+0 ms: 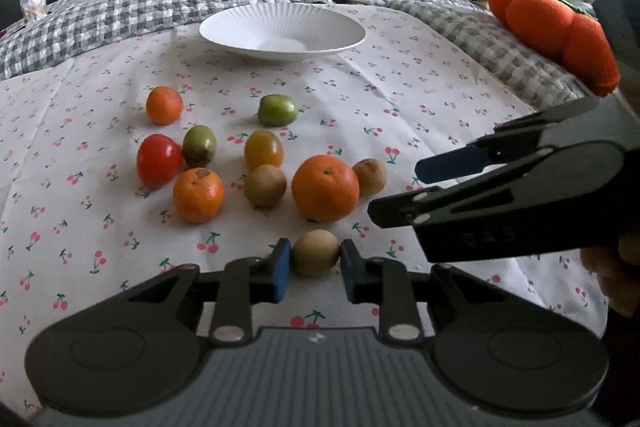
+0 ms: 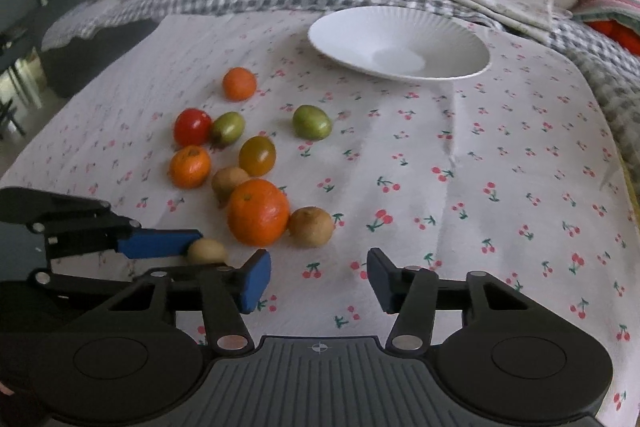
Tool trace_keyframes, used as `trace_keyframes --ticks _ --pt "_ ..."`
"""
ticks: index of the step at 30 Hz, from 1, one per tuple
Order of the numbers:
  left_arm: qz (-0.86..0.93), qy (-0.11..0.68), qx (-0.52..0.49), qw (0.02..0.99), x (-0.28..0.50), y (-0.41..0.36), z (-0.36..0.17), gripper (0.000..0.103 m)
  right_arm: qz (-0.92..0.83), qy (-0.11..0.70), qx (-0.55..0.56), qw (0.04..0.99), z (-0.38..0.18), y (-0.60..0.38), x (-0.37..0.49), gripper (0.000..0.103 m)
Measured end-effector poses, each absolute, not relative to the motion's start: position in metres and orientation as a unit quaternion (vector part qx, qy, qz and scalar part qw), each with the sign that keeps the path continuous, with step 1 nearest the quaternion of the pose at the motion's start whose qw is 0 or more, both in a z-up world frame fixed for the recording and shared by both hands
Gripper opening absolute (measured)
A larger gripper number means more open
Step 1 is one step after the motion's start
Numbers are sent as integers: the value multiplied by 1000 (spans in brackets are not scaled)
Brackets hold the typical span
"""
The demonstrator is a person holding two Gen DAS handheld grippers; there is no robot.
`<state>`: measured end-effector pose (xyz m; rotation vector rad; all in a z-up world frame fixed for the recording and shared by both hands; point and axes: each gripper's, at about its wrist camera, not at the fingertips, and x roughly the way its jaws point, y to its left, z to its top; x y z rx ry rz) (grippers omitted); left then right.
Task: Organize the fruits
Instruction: 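Grasp a small brown fruit with the left tool while the right tool grasps another, then carry both brown fruits over the white bowl and open both tools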
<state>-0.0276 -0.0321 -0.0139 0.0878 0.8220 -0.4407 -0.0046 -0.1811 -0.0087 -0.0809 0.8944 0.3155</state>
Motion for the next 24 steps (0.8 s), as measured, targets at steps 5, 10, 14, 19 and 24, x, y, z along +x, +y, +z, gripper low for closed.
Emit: trace_keyframes --ticks 5,10,14,19,24 --pt "-203 394 30 896 -26 -25 -10 25 157 433 -65 885 -14 -175 5 43" --pt "-198 391 31 898 -26 -24 -9 25 164 424 -90 886 -17 -170 15 35" --pt "-195 384 29 902 -27 -21 -4 25 172 415 -99 888 -14 -169 22 24" --pt "-191 377 17 906 -25 -14 4 25 175 406 -108 890 -10 -167 16 24" --pt "-174 365 0 914 -16 0 18 25 155 389 -86 904 6 -180 16 24"
